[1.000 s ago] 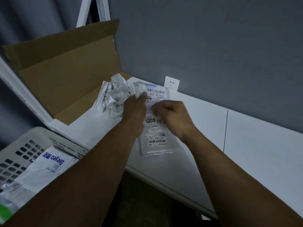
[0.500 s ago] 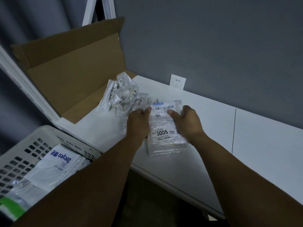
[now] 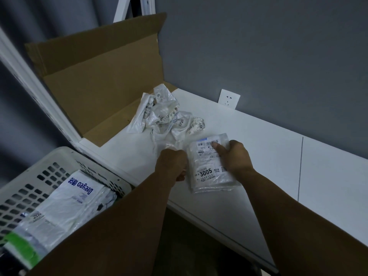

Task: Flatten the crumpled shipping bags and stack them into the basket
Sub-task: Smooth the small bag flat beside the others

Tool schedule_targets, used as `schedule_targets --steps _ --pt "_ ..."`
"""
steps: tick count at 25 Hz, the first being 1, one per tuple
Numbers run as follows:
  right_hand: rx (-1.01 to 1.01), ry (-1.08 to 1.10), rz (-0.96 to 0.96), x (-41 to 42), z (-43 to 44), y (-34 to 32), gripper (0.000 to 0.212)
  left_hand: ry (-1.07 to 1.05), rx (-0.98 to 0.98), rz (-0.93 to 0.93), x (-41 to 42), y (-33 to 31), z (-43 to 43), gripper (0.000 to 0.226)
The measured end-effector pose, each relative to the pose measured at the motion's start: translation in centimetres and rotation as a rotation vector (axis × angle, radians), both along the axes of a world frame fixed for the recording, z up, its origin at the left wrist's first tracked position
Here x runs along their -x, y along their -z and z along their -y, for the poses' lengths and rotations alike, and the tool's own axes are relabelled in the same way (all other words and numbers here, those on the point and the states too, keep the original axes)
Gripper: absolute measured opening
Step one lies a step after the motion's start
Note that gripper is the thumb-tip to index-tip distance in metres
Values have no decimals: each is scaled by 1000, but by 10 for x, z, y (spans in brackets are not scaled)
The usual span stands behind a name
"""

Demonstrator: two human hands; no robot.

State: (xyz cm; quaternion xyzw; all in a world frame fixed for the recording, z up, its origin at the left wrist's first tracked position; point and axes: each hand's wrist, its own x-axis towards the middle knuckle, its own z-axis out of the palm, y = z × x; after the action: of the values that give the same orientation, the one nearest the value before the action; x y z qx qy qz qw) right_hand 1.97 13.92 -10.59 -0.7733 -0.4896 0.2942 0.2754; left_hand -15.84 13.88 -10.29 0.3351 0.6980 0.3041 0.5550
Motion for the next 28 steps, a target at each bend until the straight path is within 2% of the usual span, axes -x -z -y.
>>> schedule_targets --steps 5,8,10,15,20,22,25,28 --pt "122 7 227 2 3 8 62 156 -34 -71 -3 12 -1 27" --pt "93 23 504 10 6 4 70 177 -75 -135 1 18 -6 27" --pt "65 -22 670 18 8 3 64 193 -83 -163 0 19 -7 26" --pt "142 -80 614 29 8 8 58 191 -125 -205 -6 18 -3 26" --pt "161 -84 652 28 10 5 59 213 -125 -233 -10 24 -3 29" --pt "104 -110 703 27 11 3 57 229 -134 -253 -10 26 -3 25" --pt "-92 -281 760 28 10 13 52 229 -131 -273 -9 29 -3 25" --pt "-54 -497 739 31 7 33 63 234 -155 -306 -10 33 -2 29"
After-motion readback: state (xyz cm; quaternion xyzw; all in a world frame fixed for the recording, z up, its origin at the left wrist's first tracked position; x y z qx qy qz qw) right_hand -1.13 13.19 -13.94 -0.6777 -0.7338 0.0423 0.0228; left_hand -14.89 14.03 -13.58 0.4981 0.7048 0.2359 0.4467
